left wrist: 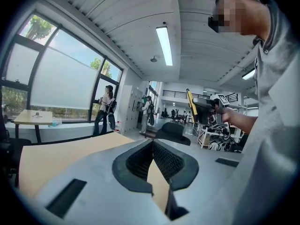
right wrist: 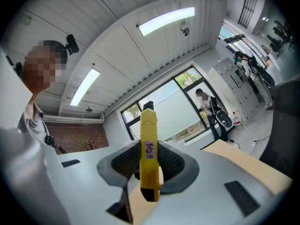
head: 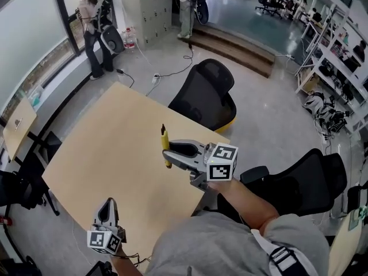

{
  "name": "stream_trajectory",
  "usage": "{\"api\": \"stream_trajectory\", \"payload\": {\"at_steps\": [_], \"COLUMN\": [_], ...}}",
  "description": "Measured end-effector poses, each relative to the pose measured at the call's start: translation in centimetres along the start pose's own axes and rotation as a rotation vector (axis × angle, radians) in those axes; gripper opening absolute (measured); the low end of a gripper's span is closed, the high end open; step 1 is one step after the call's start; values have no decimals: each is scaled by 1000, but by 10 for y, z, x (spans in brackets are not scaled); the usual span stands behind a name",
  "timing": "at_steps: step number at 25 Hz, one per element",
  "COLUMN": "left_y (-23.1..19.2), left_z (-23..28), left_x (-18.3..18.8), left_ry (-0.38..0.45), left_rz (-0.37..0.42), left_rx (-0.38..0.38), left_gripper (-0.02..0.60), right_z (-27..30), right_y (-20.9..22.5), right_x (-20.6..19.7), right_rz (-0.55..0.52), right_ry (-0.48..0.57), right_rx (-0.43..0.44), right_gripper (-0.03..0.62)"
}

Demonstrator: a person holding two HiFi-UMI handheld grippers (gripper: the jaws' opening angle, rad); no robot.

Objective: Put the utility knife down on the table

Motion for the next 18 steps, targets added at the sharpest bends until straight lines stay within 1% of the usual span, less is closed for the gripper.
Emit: {"api": "stream_trajectory", "payload": {"at_steps": [4, 11, 14, 18], "left_y": [-8, -11, -21, -33], "left_z": [12, 26, 34, 32], "left_x": [-1, -18, -12, -9], "left_ry": [3, -1, 3, -3], "left_rz": [-16, -44, -51, -68], "left_rx": [17, 51, 63, 108], "left_gripper": [6, 6, 6, 6], "right_z": [21, 47, 72, 103], "right_y": [23, 58, 79, 104], "right_x": [2, -3, 0, -2], "right_rz": [2, 1, 0, 2], "right_ry": [-33, -77, -94, -133], "right_rx": [19, 57, 67, 78], "right_gripper": [117, 117, 117, 117]}}
Point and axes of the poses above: the fingertips, and each gripper's own axes: z forward along the fingers, y to its right, x out of its top, the point moved 9 cm from there along -z, backward along the fingers, and after that the axes turned 5 degrees about -z, right-handed, at the moved point
